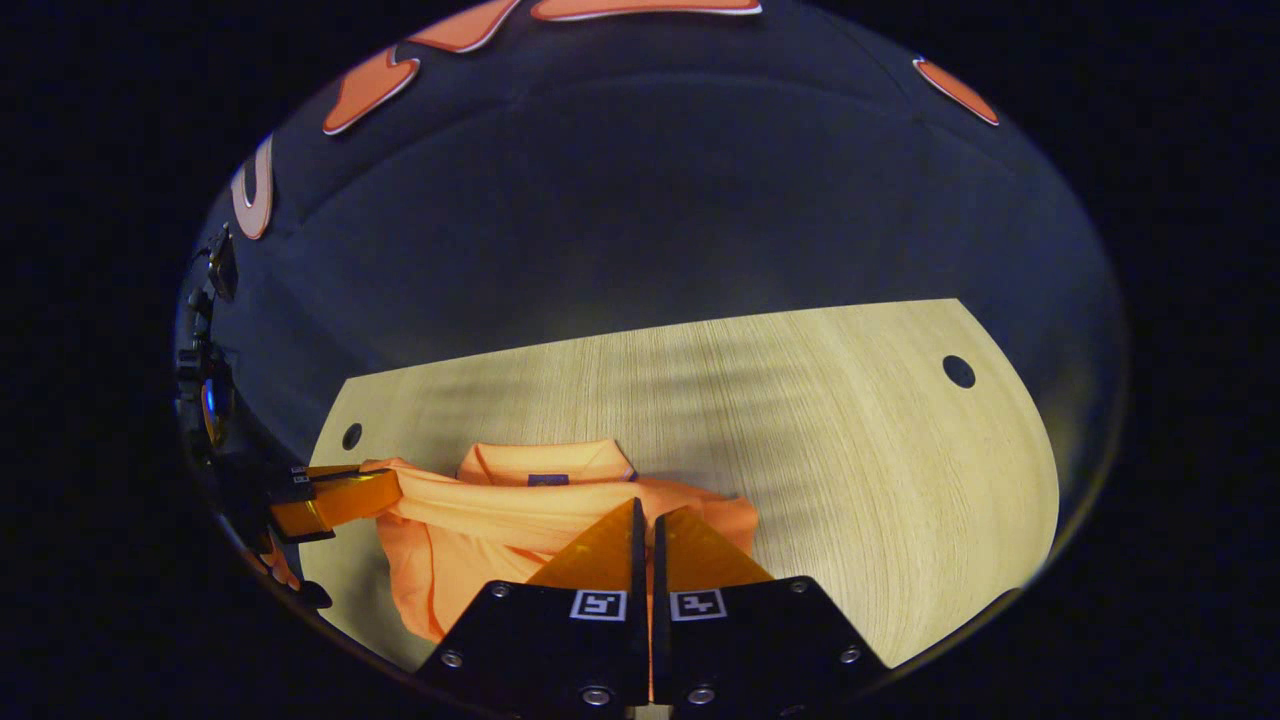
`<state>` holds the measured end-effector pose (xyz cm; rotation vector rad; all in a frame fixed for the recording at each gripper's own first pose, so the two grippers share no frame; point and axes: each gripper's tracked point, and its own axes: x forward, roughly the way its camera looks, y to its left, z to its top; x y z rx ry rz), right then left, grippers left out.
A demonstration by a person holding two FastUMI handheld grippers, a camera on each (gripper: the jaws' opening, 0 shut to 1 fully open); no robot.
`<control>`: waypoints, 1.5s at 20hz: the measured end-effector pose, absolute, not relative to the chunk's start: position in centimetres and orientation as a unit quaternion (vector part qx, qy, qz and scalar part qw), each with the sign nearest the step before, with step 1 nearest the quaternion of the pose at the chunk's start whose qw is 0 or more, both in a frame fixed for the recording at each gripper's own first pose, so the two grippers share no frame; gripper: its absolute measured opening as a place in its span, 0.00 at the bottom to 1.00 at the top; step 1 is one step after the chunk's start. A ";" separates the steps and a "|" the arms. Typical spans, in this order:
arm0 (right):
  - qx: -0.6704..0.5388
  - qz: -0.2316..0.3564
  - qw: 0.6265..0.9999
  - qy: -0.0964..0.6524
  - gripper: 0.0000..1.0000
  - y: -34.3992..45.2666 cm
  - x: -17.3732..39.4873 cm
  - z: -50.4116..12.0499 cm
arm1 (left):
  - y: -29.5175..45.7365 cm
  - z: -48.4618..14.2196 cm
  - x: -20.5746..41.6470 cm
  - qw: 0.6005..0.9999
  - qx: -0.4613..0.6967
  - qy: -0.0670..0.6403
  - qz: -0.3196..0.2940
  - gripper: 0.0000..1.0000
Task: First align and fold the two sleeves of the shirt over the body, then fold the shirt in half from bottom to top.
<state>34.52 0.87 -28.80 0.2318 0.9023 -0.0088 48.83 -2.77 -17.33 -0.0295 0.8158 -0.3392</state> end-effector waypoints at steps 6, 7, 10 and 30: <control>0.068 -0.046 0.909 0.409 0.76 -3.4 34.6 -27.9 | 2.8 -16.1 49.8 0.928 -0.026 0.361 -0.086 0.92; 0.062 -0.048 0.916 0.394 0.86 -3.8 34.2 -27.2 | 3.1 -15.5 49.5 0.935 -0.029 0.346 -0.078 0.98; 0.051 -0.043 0.940 0.336 0.98 -4.3 33.1 -23.5 | 3.5 -12.9 47.5 0.953 -0.023 0.296 -0.063 0.99; -0.004 0.023 0.994 0.103 0.97 -4.6 12.9 -6.9 | 2.3 1.3 21.5 0.997 -0.050 0.043 -0.036 0.98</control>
